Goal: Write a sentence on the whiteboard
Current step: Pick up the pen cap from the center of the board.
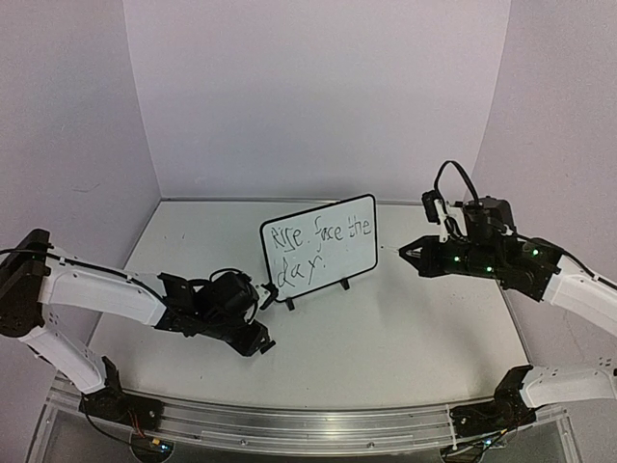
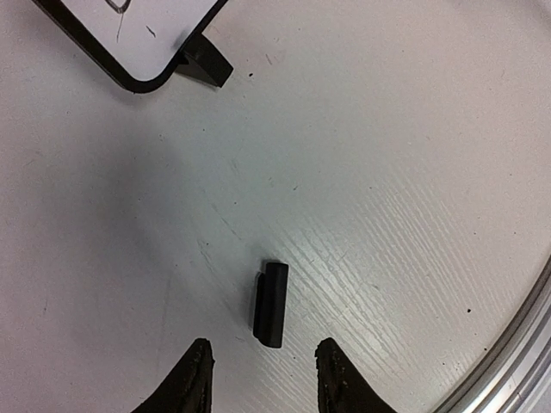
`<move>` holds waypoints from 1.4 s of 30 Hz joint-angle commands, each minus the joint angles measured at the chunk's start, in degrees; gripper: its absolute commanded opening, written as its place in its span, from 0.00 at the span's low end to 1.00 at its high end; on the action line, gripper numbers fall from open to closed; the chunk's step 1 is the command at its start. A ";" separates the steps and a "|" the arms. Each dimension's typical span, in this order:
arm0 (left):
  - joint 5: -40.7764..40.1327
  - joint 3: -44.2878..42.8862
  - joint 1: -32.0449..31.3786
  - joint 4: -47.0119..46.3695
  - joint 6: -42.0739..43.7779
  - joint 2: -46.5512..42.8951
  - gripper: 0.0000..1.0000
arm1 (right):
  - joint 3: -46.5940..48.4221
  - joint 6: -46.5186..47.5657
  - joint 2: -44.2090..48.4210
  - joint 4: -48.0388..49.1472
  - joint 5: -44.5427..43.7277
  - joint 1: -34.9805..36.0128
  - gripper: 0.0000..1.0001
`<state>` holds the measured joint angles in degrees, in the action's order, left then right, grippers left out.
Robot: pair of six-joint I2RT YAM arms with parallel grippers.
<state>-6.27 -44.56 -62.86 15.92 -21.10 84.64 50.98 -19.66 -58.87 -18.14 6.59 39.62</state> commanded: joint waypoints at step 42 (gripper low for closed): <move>2.04 0.54 -0.54 -7.32 4.33 6.77 0.00 | 1.94 1.92 -3.58 -4.61 17.41 -0.52 0.00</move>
<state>-5.09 -45.57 -62.97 12.48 -18.07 94.77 49.93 -20.05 -60.49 -19.51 13.51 39.47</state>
